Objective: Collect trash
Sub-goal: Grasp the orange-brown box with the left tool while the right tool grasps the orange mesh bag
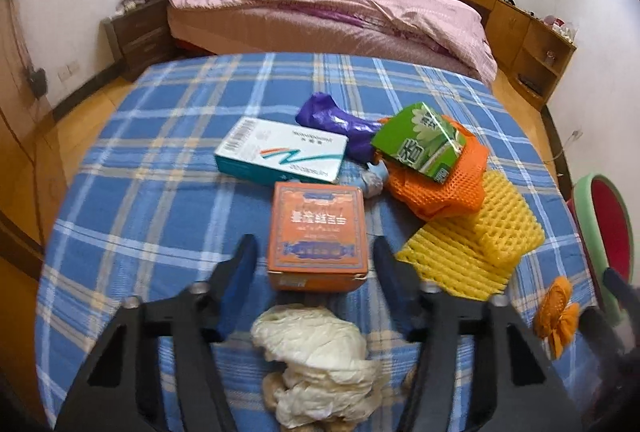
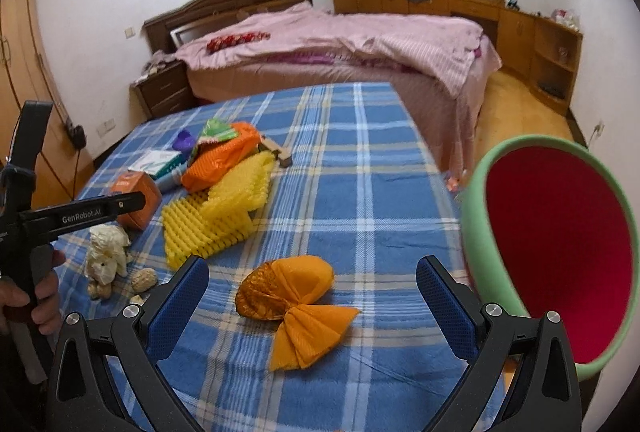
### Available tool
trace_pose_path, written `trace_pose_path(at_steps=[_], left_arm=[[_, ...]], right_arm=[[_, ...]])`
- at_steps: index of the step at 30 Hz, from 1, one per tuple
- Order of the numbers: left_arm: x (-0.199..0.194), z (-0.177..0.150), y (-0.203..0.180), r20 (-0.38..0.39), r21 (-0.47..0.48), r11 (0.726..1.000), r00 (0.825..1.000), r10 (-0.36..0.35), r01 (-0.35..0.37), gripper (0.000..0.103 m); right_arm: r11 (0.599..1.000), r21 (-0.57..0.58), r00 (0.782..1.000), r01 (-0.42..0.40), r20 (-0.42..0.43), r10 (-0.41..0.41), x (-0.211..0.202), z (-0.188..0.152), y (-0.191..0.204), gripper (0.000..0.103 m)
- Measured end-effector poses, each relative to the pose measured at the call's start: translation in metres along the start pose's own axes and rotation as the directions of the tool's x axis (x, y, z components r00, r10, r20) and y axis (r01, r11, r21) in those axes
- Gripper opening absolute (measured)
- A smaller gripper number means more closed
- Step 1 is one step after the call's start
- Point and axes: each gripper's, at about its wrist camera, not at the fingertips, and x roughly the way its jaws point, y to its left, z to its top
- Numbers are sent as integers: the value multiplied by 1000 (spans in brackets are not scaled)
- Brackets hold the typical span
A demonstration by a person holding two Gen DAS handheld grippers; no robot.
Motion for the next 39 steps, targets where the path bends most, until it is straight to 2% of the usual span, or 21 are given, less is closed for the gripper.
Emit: trace_pose_path(at_steps=[6, 10, 13, 16, 18, 21, 23, 25, 33, 39], left_arm=[[2, -7, 3, 33, 47, 997, 998, -62, 60, 47], [1, -8, 7, 43, 83, 990, 992, -118, 114, 47], [1, -10, 11, 47, 81, 982, 983, -177, 172, 47], [1, -11, 14, 42, 78, 969, 971, -237, 233, 47], [1, -11, 14, 44, 78, 965, 966, -253, 249, 47], [1, -11, 17, 43, 51, 958, 958, -283, 281, 47], [1, -10, 19, 43, 38, 953, 952, -303, 302, 47], [-2, -11, 20, 54, 31, 950, 949, -311, 309, 47], [-32, -10, 17, 134, 44, 960, 951, -279, 275, 47], [-71, -9, 4, 193, 72, 954, 934, -299, 291, 47]], right_arm=[[999, 42, 999, 23, -25, -22, 8, -7, 7, 103], [989, 114, 995, 90, -40, -86, 6, -12, 10, 103], [975, 163, 987, 150, -74, -140, 8, -16, 9, 96], [961, 198, 979, 192, -102, -175, 10, -20, 10, 84], [956, 200, 975, 215, -101, -198, 10, -19, 14, 74], [958, 195, 976, 211, -101, -194, 11, -18, 20, 56], [963, 189, 980, 191, -98, -175, 12, -18, 24, 40], [968, 174, 981, 182, -96, -167, 11, -18, 28, 36], [975, 174, 990, 138, -15, -137, -24, -16, 29, 32], [969, 213, 987, 125, 69, -143, -63, -16, 18, 32]])
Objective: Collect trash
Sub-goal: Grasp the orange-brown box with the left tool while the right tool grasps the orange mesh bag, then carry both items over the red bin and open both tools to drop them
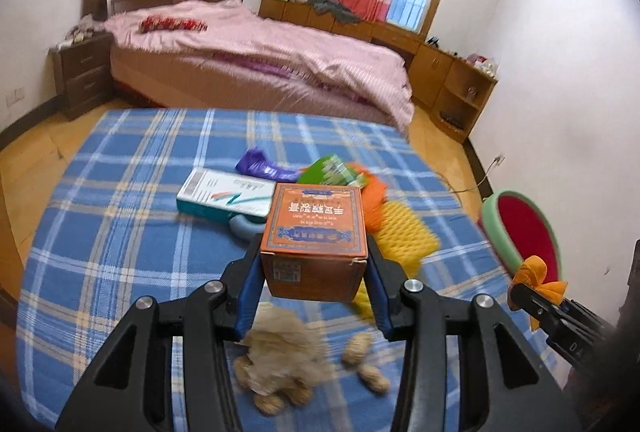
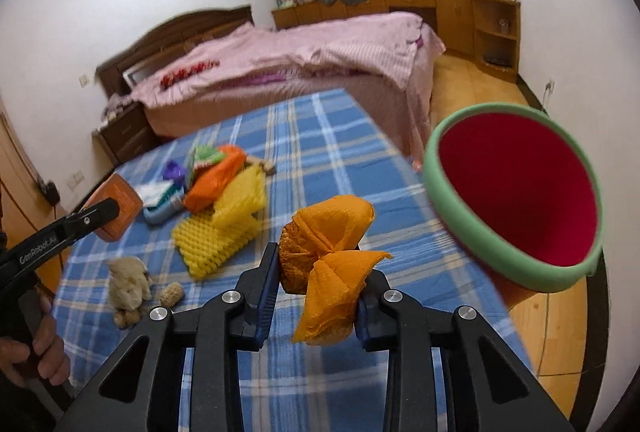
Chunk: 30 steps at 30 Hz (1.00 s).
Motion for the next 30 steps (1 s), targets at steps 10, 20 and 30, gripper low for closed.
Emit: trace_pose_path(at_steps=[10, 20, 30], left_arm=[[-31, 14, -51, 0, 59, 992, 994, -109, 109, 47], [-9, 23, -106, -94, 112, 975, 978, -185, 195, 47], [38, 24, -187, -147, 219, 941, 962, -230, 258, 47]], right_arm=[[997, 82, 996, -12, 84, 5, -44, 2, -32, 32], [986, 163, 991, 37, 123, -57, -61, 5, -83, 32], [962, 238, 981, 131, 111, -161, -58, 16, -150, 32]])
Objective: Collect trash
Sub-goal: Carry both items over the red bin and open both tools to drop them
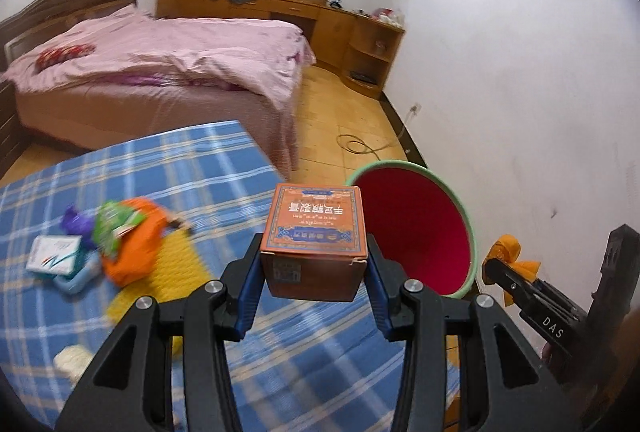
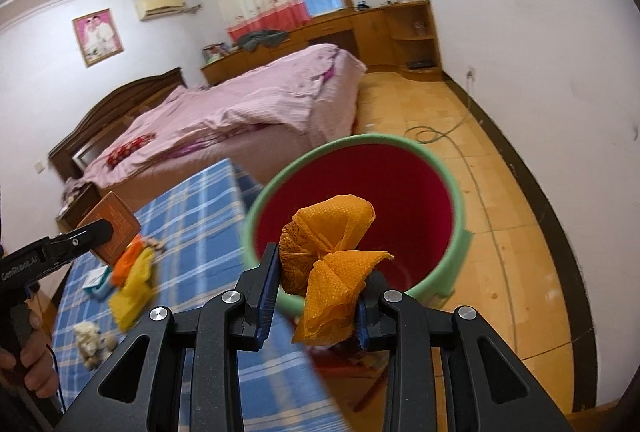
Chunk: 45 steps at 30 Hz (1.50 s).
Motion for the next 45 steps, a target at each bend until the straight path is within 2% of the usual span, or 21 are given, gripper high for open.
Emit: trace_pose_path(at_steps=[9, 19, 21, 22, 23, 24, 30, 32, 34, 45], left_arm=[[66, 12, -46, -53, 89, 995, 998, -37, 42, 47], [120, 0, -59, -138, 129, 989, 989, -54, 72, 47], [123, -2, -62, -142, 147, 987, 989, -47, 68, 48], [124, -3, -64, -149, 157, 986, 988, -35, 59, 51], [125, -4, -65, -156, 165, 985, 987, -26, 52, 59], [126, -5, -66, -158, 170, 984, 987, -20, 48, 61], [122, -9, -70, -161, 170, 984, 987, -26, 54, 62], [121, -8, -71, -159, 169, 984, 987, -26, 53, 62], [119, -6, -70, -155, 169, 984, 988, -26, 53, 62], [85, 0, -61, -110, 130, 991, 994, -15, 29, 62]], right_arm=[[998, 58, 998, 31, -63, -27, 43, 3, -36, 32], [997, 66, 993, 34, -113, -26, 76, 2, -46, 34], [997, 69, 993, 29, -114, -21, 79, 1, -48, 35], [997, 74, 993, 24, -114, -15, 79, 0, -49, 37], [996, 81, 993, 21, -115, -12, 80, 0, -50, 38], [996, 87, 994, 18, -113, -8, 80, -1, -51, 38], [993, 120, 995, 0, -100, 12, 79, -3, -56, 42], [992, 126, 995, 2, -100, 10, 77, -3, -57, 53], [991, 133, 995, 1, -97, 12, 75, -2, -57, 58], [990, 142, 998, -12, -62, 21, 56, -2, -47, 59]])
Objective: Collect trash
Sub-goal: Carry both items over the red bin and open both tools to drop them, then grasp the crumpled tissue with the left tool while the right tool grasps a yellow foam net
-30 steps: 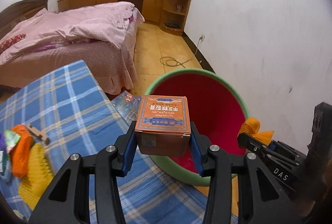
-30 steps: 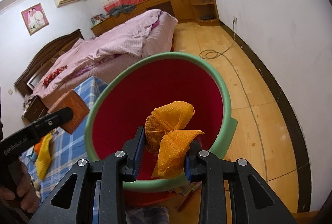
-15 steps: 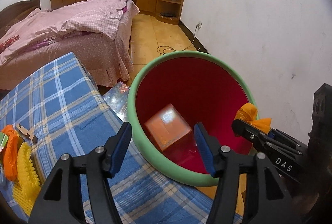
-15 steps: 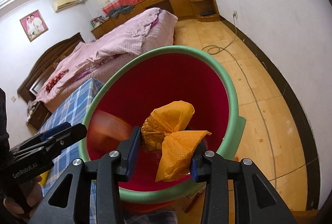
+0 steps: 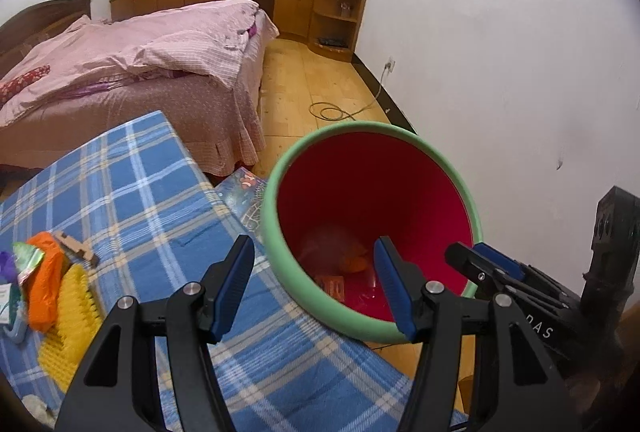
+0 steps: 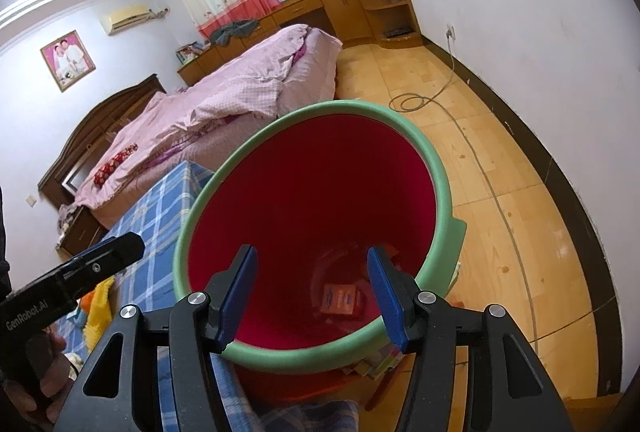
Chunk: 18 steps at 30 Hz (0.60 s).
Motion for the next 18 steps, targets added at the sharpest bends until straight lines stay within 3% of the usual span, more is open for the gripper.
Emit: trace_pose_path(at_steps=[18], left_arm=[[-71, -31, 48, 15, -102, 988, 993, 117, -115, 62]], right_arm=[[993, -45, 994, -105, -9, 105, -24, -19, 44, 59]])
